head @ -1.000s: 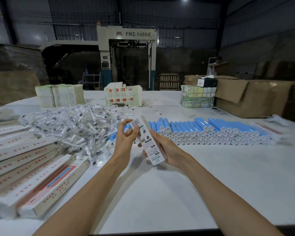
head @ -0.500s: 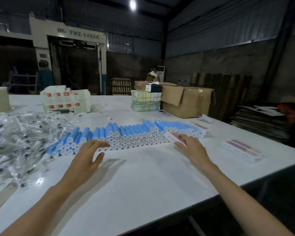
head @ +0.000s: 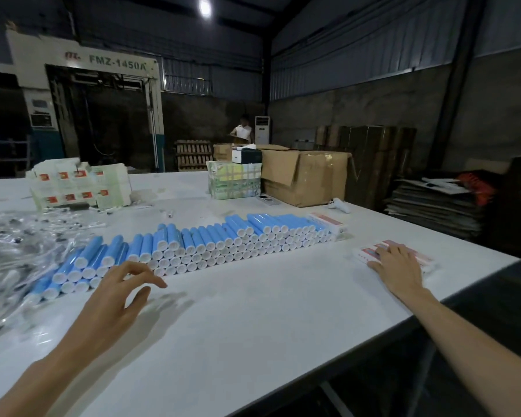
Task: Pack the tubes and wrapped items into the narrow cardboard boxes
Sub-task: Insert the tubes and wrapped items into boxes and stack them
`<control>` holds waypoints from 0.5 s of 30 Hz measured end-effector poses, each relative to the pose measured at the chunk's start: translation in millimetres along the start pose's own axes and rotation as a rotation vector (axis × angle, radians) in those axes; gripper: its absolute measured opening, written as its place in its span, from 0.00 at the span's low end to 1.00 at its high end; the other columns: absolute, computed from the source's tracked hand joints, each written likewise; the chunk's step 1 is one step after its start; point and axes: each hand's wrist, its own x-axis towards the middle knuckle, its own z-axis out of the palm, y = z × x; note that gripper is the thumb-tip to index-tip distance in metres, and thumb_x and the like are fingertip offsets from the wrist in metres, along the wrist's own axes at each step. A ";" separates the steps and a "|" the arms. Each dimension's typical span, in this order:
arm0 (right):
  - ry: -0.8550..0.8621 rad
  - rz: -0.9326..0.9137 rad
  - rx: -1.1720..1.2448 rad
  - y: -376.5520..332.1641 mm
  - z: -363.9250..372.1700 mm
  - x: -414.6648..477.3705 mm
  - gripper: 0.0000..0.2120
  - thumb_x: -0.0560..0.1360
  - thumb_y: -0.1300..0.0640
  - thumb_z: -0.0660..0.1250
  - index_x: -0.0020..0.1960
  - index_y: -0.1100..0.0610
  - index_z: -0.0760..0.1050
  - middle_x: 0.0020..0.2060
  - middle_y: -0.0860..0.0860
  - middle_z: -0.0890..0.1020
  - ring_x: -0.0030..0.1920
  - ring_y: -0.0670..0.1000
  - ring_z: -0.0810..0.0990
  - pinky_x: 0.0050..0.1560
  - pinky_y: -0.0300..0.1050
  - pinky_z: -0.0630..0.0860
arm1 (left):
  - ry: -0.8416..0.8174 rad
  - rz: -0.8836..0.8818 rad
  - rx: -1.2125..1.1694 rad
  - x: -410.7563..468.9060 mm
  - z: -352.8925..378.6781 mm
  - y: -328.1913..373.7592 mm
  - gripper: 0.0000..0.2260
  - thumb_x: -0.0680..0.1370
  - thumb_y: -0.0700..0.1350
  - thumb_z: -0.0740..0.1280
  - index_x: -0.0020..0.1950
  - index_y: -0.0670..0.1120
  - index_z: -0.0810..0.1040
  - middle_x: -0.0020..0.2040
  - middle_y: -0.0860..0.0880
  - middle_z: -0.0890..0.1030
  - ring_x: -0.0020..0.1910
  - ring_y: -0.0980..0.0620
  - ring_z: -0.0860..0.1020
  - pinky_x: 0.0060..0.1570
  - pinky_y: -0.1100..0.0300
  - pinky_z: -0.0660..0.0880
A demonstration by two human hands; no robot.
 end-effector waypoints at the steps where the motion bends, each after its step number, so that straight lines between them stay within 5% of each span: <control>1: 0.014 0.007 -0.014 1.6 0.8 0.9 0.23 0.83 0.40 0.63 0.74 0.50 0.72 0.73 0.52 0.74 0.72 0.55 0.71 0.71 0.49 0.66 | 0.000 0.006 0.001 -0.4 0.1 -0.4 0.20 0.80 0.33 0.72 0.55 0.61 0.85 0.60 0.59 0.76 0.61 0.53 0.74 0.57 0.49 0.71; 9: 0.179 -0.005 -0.064 -12.9 4.2 0.6 0.18 0.81 0.46 0.68 0.65 0.56 0.80 0.61 0.57 0.78 0.62 0.58 0.75 0.63 0.54 0.72 | -0.029 -0.006 -0.002 0.0 -0.7 3.4 0.18 0.81 0.34 0.73 0.53 0.60 0.86 0.59 0.57 0.78 0.62 0.61 0.73 0.58 0.53 0.70; 15: 0.295 -0.295 0.520 -154.0 -46.6 -35.1 0.07 0.81 0.58 0.68 0.57 0.58 0.82 0.51 0.53 0.83 0.54 0.56 0.80 0.49 0.51 0.77 | -0.085 -0.081 0.026 -1.8 -0.8 6.3 0.16 0.84 0.39 0.69 0.55 0.62 0.84 0.57 0.63 0.78 0.58 0.61 0.78 0.54 0.56 0.77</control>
